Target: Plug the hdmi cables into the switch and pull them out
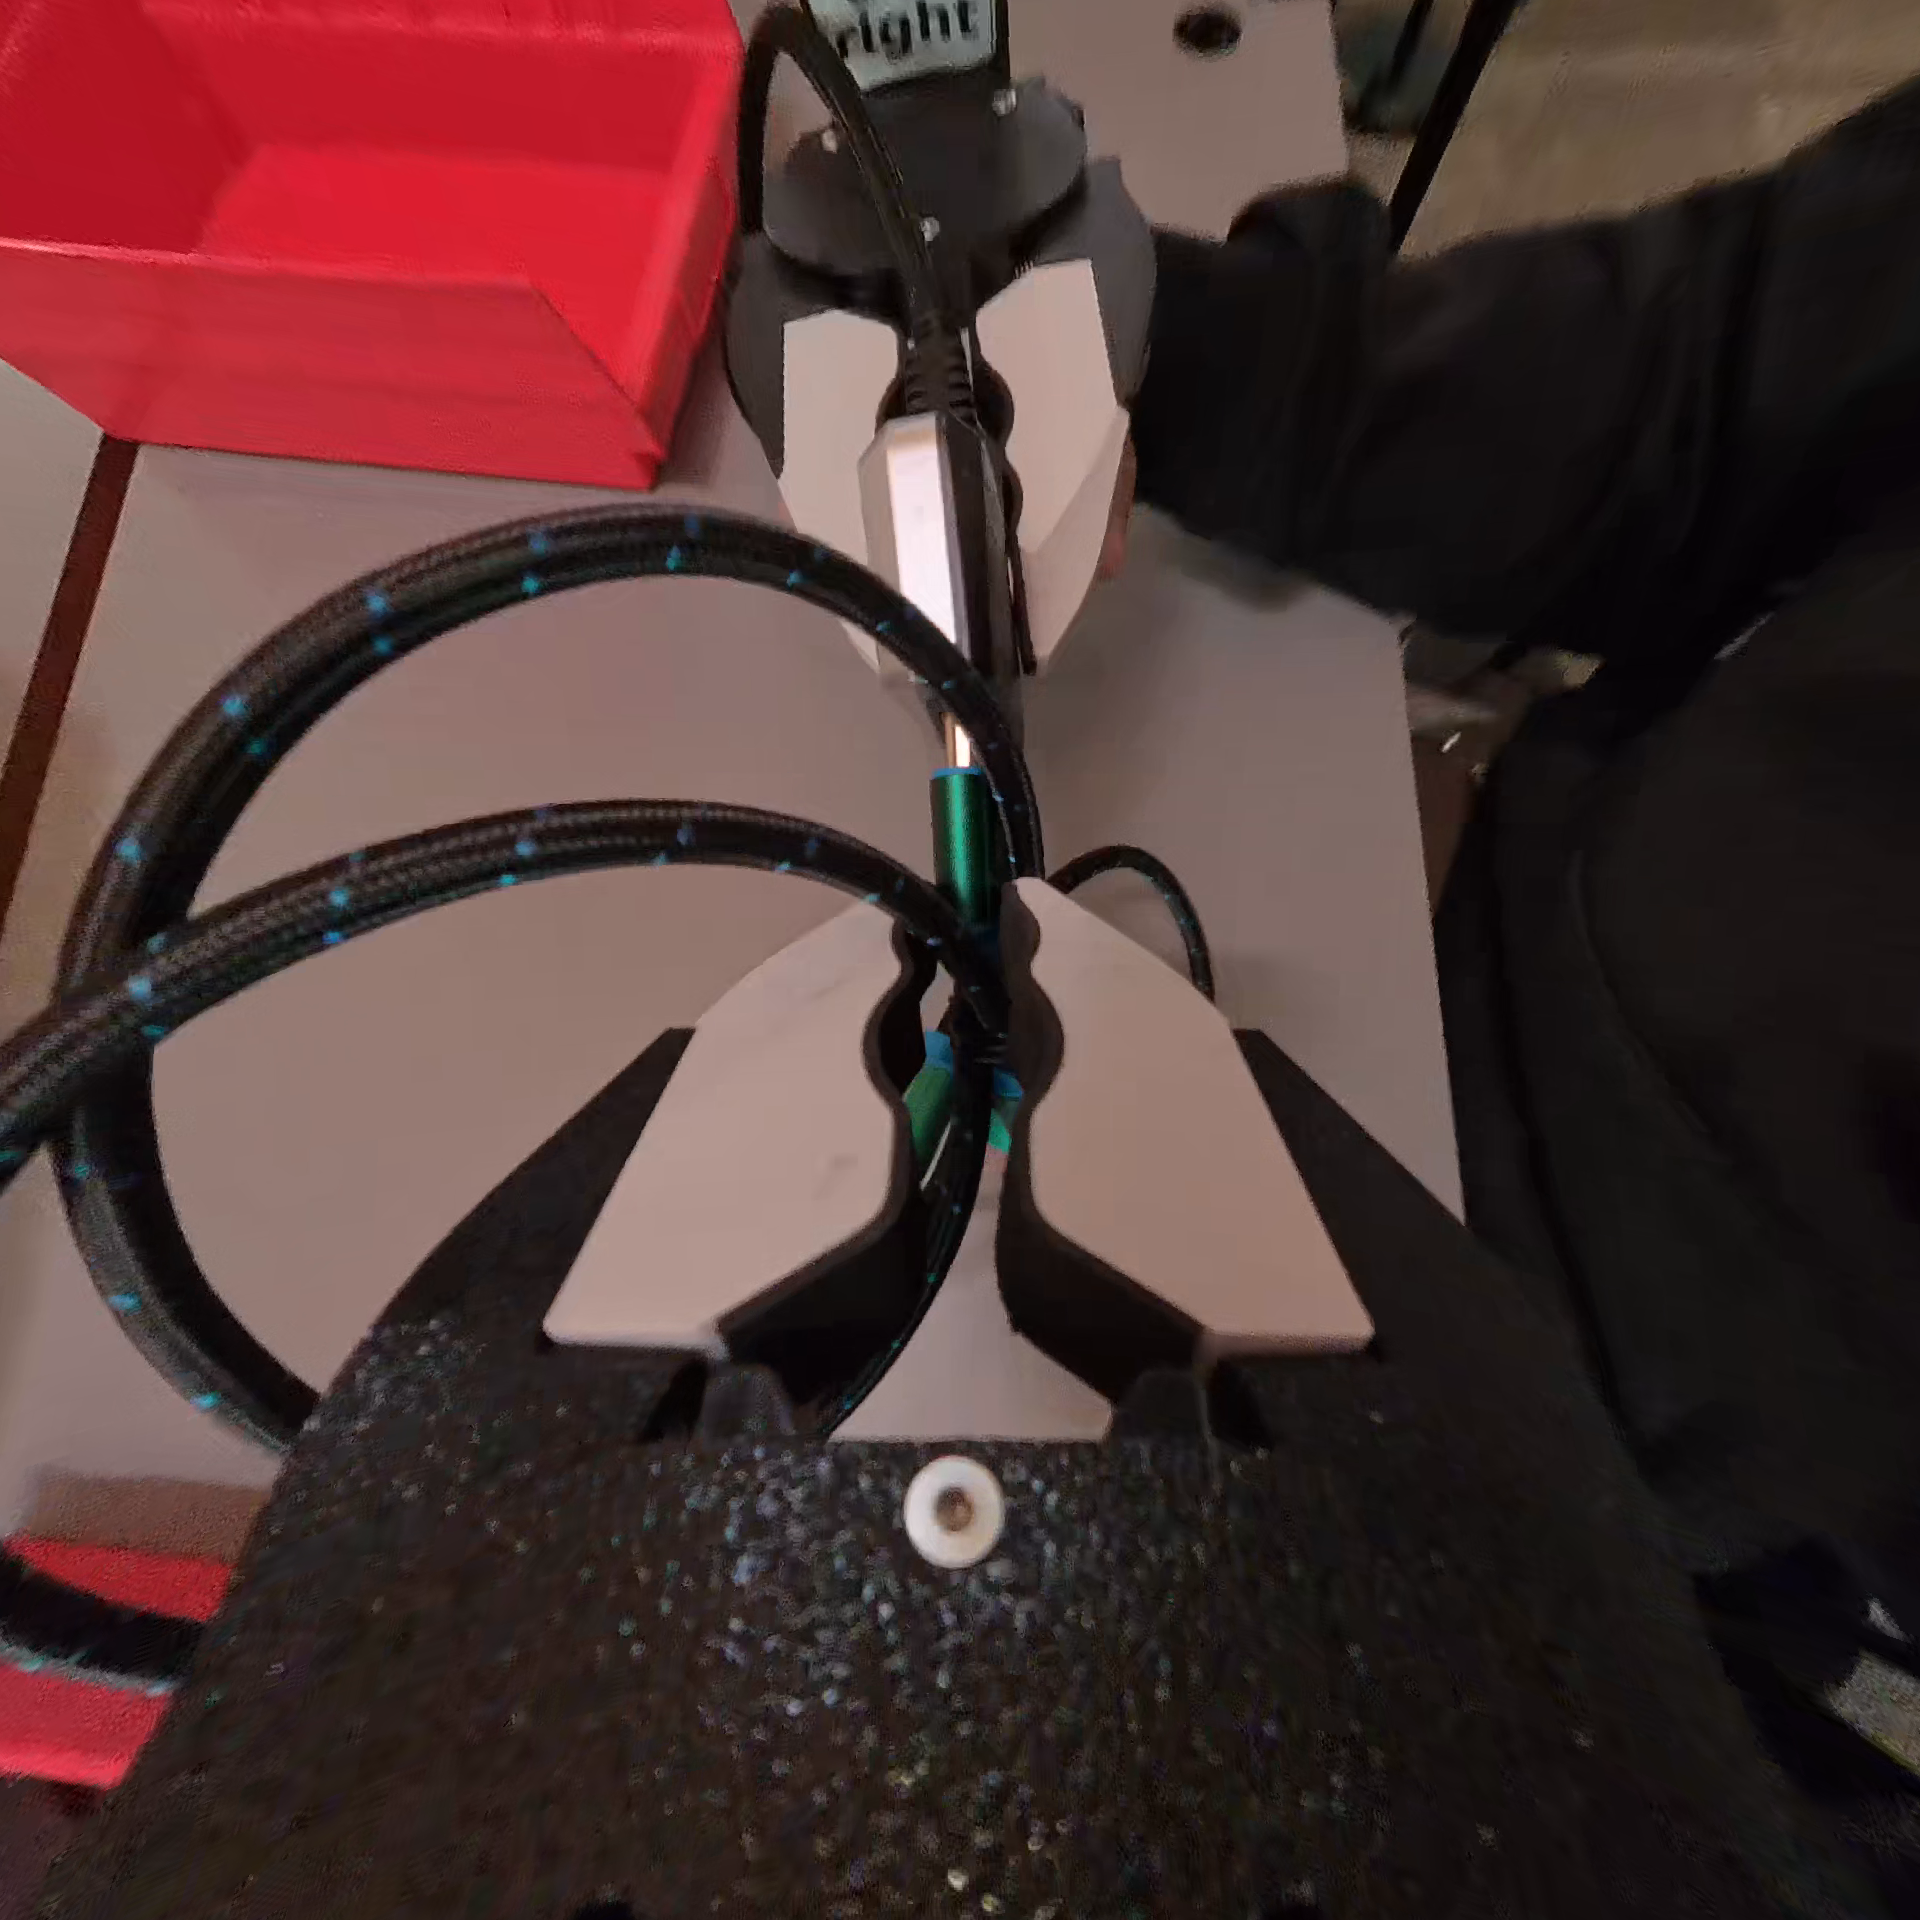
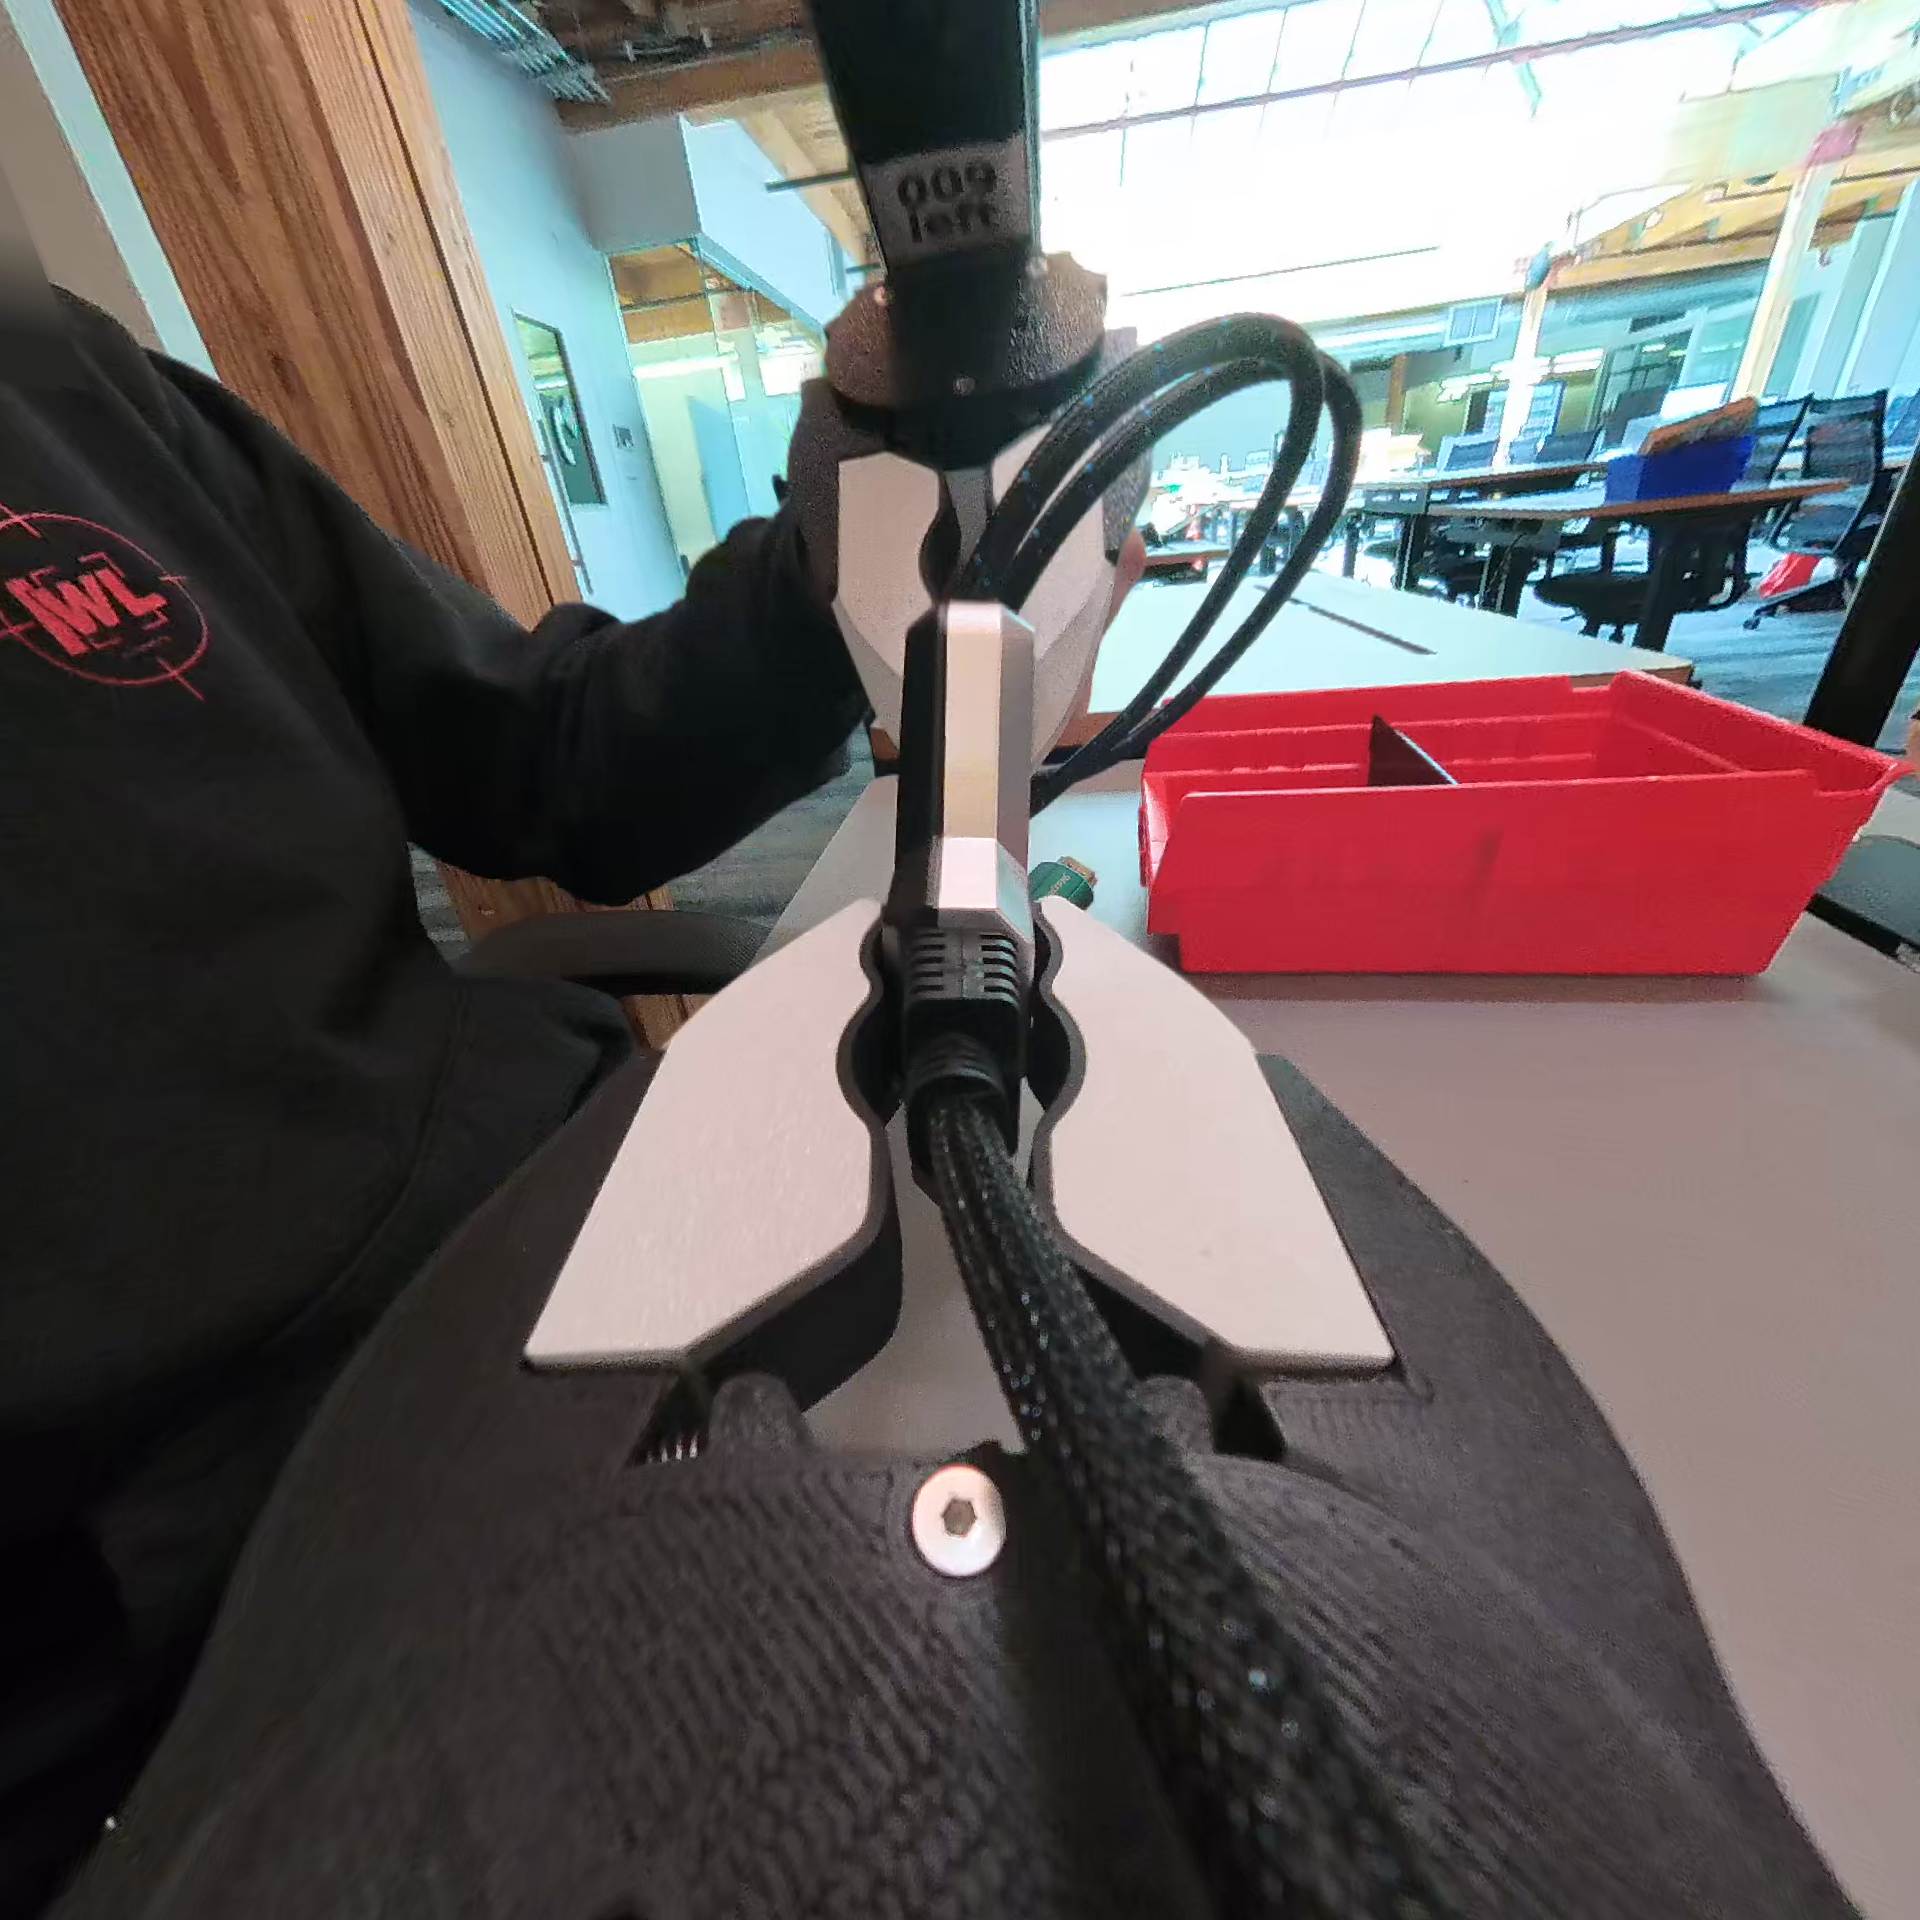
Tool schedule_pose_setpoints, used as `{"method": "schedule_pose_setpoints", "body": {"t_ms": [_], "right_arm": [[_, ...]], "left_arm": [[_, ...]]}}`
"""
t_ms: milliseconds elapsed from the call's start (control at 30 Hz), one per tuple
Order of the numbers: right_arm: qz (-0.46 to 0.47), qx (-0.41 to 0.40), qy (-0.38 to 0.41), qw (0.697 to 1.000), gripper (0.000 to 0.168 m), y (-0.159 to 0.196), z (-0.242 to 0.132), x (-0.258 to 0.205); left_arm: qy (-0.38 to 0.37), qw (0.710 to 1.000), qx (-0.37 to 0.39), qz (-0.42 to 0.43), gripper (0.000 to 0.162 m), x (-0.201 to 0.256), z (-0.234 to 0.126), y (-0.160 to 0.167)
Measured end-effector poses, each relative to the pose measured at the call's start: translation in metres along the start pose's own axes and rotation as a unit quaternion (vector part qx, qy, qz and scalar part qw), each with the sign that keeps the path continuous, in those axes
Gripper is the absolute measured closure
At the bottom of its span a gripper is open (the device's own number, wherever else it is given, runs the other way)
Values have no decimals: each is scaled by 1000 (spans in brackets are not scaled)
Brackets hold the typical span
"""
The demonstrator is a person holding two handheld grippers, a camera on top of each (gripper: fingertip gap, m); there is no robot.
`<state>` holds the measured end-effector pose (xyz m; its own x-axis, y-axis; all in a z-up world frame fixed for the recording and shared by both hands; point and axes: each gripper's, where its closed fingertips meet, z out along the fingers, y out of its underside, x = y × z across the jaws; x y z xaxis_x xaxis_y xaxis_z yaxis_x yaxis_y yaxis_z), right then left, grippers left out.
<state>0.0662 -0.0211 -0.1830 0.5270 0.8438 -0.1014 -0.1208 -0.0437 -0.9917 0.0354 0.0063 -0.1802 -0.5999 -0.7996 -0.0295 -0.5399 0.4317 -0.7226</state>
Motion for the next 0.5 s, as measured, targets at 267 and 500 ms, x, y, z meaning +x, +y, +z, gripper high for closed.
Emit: {"method": "schedule_pose_setpoints", "body": {"t_ms": [267, 500], "right_arm": [[20, 56, -12, 998, 146, -16, -6, -1], [17, 143, 19, 989, 145, -37, -16, 9]], "left_arm": [[43, 995, 84, -36, 151, -1, -7, -22], [32, 993, 81, -74, 151, -7, 0, -19]]}}
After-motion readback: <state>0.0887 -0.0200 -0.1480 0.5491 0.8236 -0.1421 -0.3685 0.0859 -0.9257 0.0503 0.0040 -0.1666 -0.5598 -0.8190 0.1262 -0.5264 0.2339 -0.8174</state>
